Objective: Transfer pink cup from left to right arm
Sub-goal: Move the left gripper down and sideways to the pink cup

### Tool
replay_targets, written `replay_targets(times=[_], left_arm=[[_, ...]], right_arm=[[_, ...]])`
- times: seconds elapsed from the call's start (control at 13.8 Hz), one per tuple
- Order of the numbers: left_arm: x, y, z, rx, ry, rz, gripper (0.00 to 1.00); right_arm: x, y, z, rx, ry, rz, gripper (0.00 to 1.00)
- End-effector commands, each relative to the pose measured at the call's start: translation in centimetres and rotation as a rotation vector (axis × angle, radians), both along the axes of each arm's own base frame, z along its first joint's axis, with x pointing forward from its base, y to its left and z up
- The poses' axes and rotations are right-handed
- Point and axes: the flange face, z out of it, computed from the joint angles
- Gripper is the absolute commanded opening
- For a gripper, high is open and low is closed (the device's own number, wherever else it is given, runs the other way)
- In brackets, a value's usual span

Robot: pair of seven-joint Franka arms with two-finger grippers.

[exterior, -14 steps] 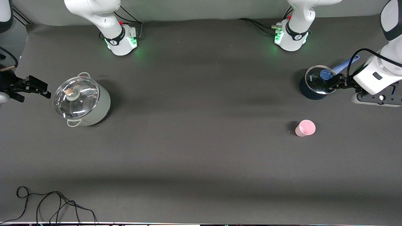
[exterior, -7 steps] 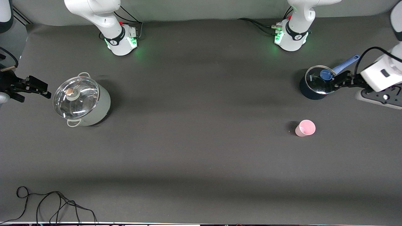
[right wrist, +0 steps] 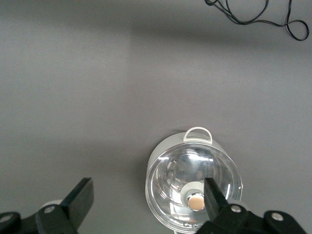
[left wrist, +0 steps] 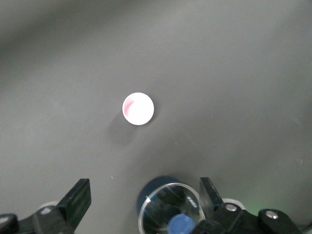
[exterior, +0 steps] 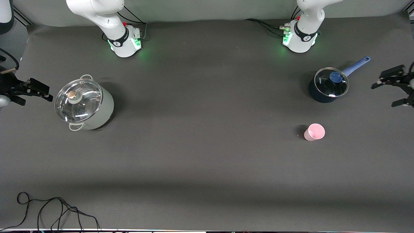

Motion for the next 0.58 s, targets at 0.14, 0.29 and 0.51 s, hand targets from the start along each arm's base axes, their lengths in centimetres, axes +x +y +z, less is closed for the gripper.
replay_targets(times=[0.14, 0.29, 0.51], left_arm=[[1.6, 9.1, -7.0, -0.244, -0.19, -0.25, 0.99], [2.7, 11.9, -10.4, -0.368, -0.248, -0.319, 0.98], [3.6, 15.0, -18.6, -0.592, -0.351, -0.398, 0.99]], right_arm=[[0.1, 0.0, 0.7, -0.022, 0.002, 0.015, 1.0], [0.1, 0.0, 0.7, -0.022, 0.002, 0.009, 1.0], [0.0, 0.1, 0.9, -0.019, -0.001, -0.02, 1.0]])
